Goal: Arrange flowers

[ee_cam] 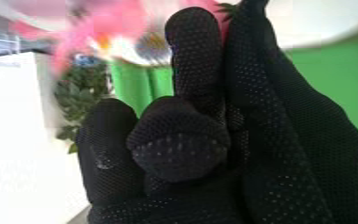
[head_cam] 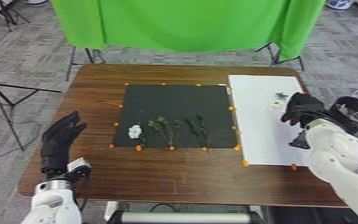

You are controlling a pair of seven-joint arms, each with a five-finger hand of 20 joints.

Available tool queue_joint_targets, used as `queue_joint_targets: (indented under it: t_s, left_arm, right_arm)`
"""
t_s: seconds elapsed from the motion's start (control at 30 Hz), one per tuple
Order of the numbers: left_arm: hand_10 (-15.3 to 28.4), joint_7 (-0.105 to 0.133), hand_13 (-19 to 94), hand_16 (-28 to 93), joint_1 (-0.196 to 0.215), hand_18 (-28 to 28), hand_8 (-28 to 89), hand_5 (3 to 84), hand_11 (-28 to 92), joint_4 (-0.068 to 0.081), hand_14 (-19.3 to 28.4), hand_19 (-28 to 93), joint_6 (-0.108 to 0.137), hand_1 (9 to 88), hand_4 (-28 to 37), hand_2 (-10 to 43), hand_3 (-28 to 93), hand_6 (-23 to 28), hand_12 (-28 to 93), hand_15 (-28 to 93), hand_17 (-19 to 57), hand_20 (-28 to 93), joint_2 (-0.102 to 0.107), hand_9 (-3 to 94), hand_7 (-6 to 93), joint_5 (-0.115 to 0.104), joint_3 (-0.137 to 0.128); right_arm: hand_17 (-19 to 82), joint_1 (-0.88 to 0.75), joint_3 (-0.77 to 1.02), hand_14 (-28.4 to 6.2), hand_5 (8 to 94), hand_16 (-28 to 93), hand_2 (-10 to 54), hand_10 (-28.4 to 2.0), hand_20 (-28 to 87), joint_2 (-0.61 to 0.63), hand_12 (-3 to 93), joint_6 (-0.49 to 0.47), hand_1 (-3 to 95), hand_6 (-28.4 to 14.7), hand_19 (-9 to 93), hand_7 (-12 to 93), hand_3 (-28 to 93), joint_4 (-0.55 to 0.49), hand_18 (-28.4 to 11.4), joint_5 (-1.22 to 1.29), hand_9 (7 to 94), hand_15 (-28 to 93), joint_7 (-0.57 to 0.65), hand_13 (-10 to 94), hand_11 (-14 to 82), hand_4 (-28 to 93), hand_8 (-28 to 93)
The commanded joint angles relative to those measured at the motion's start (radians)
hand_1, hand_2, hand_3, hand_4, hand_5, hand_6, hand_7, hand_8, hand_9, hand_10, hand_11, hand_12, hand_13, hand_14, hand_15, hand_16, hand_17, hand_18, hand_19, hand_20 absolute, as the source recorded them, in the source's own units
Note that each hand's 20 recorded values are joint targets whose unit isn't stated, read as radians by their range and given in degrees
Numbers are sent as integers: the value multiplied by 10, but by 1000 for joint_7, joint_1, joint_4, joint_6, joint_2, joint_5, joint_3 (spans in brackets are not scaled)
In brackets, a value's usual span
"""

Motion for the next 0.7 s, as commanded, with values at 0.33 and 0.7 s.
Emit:
queue_joint_targets:
  t_s: [0.33,0.7]
  left_arm:
    - [118,4,389,5,27,140,-93,502,201,-24,159,200,5,320,-151,-8,733,10,120,303,97,229,9,402,199,-26,-18]
    - [123,29,390,7,-14,140,-95,499,199,-10,165,205,5,266,-211,60,712,13,119,304,97,230,16,404,195,-51,12]
  right_arm:
    - [668,626,-473,-3,789,282,-95,-83,534,-257,392,99,622,-16,932,244,613,-51,-117,143,933,607,-151,937,118,-200,132]
    - [668,767,-766,-4,793,282,-95,-83,540,-627,391,18,621,-14,932,245,618,243,-119,195,933,613,-210,937,88,-203,124]
